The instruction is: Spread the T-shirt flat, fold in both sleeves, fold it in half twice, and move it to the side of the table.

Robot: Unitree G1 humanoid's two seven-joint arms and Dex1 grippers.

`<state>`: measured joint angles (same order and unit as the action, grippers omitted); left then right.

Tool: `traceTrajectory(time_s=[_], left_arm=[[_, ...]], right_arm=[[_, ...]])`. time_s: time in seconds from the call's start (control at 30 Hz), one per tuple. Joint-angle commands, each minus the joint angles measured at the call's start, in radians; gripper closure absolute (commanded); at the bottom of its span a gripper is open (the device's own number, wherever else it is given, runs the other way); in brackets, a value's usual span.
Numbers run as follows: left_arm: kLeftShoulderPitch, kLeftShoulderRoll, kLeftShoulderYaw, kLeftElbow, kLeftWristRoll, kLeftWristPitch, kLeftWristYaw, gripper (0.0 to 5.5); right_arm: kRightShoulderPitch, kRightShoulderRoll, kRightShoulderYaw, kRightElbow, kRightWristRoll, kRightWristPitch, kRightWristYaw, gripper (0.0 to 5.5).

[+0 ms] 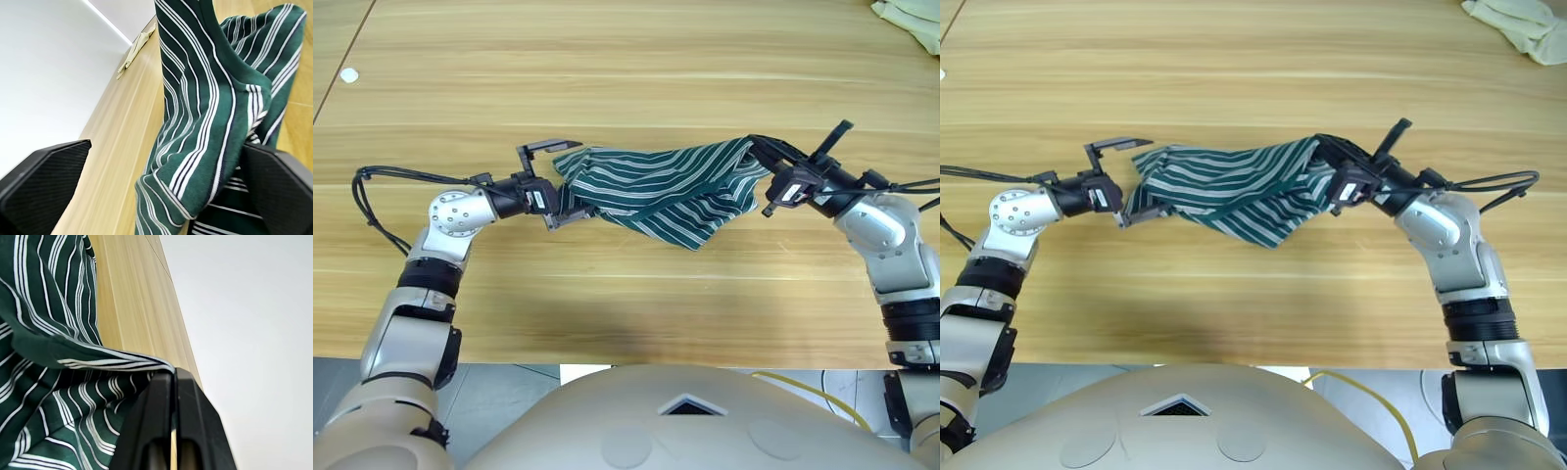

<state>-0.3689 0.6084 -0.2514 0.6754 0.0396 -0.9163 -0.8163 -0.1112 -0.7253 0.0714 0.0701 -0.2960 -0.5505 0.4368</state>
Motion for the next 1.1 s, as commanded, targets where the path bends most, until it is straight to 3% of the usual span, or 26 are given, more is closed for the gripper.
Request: traceTrajectory(time_s=[0.03,0.3,0.6,1.1], left_arm=[[0.0,0.019,0.016,-0.02,0.015,0.005,0.01,0.1],[-0.018,0.017,0.007,0.014,0.14,-0.009,0.101,0.1],[-0.019,0.01,0.001,0.016,0.13,-0.036,0.103,0.1],[-0.014,0.012,-0.004,0.007,0.105,-0.063,0.087,2.4]], right_arm=[[-0.002,0.0,0.006,0.007,-0.01,-0.003,0.001,5.5],[0.001,-0.002,0.008,0.009,-0.011,-0.006,-0.004,5.5],[0.001,-0.001,0.009,0.009,-0.013,-0.004,-0.006,5.5],[0.006,-0.001,0.008,0.005,-0.014,-0.003,-0.006,5.5]])
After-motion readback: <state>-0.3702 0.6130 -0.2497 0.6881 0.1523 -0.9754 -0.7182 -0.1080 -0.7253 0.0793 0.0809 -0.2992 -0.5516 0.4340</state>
